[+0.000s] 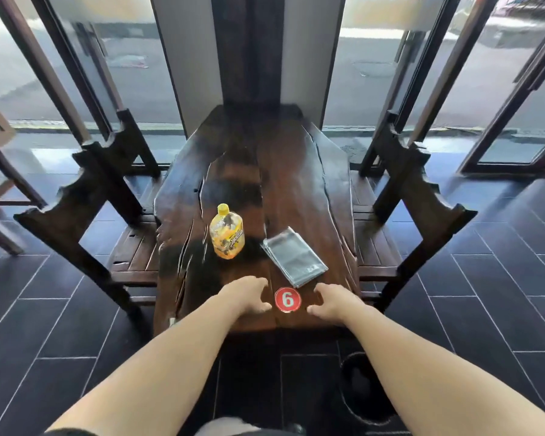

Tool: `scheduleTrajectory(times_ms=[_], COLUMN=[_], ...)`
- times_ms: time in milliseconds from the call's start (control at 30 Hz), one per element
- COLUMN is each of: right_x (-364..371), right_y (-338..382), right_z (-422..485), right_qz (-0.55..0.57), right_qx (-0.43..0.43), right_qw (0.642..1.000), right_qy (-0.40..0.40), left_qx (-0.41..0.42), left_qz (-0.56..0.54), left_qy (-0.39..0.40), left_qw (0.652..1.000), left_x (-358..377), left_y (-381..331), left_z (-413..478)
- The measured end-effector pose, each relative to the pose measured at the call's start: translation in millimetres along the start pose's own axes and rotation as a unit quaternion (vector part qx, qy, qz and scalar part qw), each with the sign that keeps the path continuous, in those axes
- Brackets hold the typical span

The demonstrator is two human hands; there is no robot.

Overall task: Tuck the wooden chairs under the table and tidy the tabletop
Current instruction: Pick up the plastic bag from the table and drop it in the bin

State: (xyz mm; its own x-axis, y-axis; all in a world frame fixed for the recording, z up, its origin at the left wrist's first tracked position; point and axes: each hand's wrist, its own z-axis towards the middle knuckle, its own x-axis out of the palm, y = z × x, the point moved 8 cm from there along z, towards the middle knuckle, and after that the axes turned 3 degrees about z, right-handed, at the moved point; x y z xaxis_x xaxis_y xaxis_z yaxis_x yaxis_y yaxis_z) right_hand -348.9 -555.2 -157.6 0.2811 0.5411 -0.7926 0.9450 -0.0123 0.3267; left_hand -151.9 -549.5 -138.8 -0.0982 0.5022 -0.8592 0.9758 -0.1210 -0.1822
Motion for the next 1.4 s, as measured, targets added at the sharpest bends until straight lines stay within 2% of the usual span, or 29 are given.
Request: scheduleTrajectory(times_ms=[167, 467, 600, 833, 1000, 1067, 1133, 1267, 1333, 1400], right_x=[-3.8, -10.6, -19.4, -25.9, -29.0, -32.1, -32.9, -29.1, -28.0, -27.6], right_y=[-48.2, -56.0, -55.9, -53.6, -48.9, -46.1, -45.7, -48.9, -48.3, -48.5], right_z=[21.7, 91.8, 129.9, 189.1, 219.2, 226.8, 233.9, 247.1, 252.4, 255.6], right_qz=[0.004, 0.024, 0.029, 0.103, 0.124, 0.129, 0.121, 0.141, 0.155, 0.171], right_qx=[0.025, 0.019, 0.024, 0.064, 0.072, 0.078, 0.09, 0.113, 0.115, 0.126], right_qw=[0.999, 0.998, 0.998, 0.992, 0.99, 0.989, 0.988, 0.983, 0.981, 0.977], right_qy=[0.034, 0.056, 0.05, 0.035, 0.011, -0.003, -0.011, -0.01, -0.014, -0.02], left_qx=[0.001, -0.065, -0.108, -0.165, -0.192, -0.214, -0.244, -0.332, -0.34, -0.344], left_qz=[-0.04, -0.119, -0.202, -0.319, -0.368, -0.404, -0.466, -0.652, -0.692, -0.71], left_qy=[0.005, 0.039, 0.051, 0.062, 0.034, 0.024, 0.013, -0.008, -0.007, -0.004], left_qw=[0.999, 0.99, 0.972, 0.931, 0.909, 0.889, 0.851, 0.681, 0.637, 0.614], left_x=[3.4, 20.0, 25.5, 39.0, 39.7, 43.7, 49.6, 68.4, 74.3, 79.1], left_y=[-31.5, -1.8, 16.6, 36.8, 44.4, 45.1, 43.9, 42.1, 39.3, 37.8], left_z=[31.6, 95.0, 123.8, 167.1, 191.2, 197.3, 202.9, 204.0, 205.6, 208.0])
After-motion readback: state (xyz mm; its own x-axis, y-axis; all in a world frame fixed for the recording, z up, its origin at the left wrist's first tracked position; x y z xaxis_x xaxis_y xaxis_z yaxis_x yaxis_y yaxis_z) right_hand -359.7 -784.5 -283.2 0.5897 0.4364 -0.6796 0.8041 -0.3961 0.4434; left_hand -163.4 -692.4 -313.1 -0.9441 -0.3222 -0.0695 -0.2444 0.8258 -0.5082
